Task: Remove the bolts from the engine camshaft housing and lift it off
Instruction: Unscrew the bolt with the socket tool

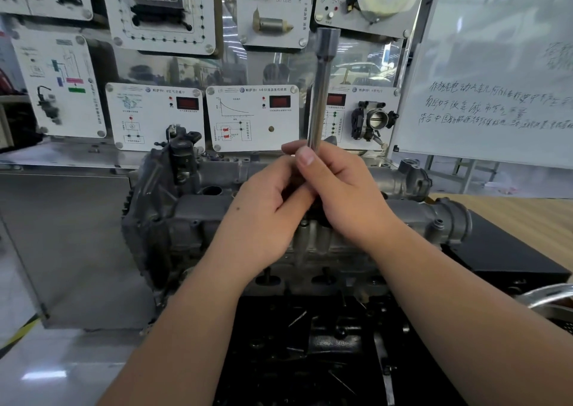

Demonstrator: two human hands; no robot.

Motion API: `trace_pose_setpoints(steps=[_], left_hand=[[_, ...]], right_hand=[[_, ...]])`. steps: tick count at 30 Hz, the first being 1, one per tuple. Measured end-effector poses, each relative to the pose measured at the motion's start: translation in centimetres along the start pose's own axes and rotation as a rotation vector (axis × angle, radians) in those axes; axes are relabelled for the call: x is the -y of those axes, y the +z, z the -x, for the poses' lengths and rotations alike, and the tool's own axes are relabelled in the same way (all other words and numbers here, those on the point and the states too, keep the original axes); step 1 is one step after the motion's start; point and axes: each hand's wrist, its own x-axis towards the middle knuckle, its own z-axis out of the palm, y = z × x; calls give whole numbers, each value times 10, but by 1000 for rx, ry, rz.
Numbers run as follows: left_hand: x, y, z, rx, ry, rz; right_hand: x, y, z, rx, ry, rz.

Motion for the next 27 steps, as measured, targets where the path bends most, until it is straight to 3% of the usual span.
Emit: trace_pose_setpoints(steps=[5,13,21,27], left_hand=[[4,7,-3,-89,-22,-43],[2,-1,1,59,-23,-28],[3,11,-1,-97,-12,-109],[4,4,2,-5,-45,-37]], right_hand=[[-1,0,1,-40,25,39],[-1,-2,2,-2,92,77],[-3,-1,0,-10,109,4],[-3,-2,-2,95,118,51]])
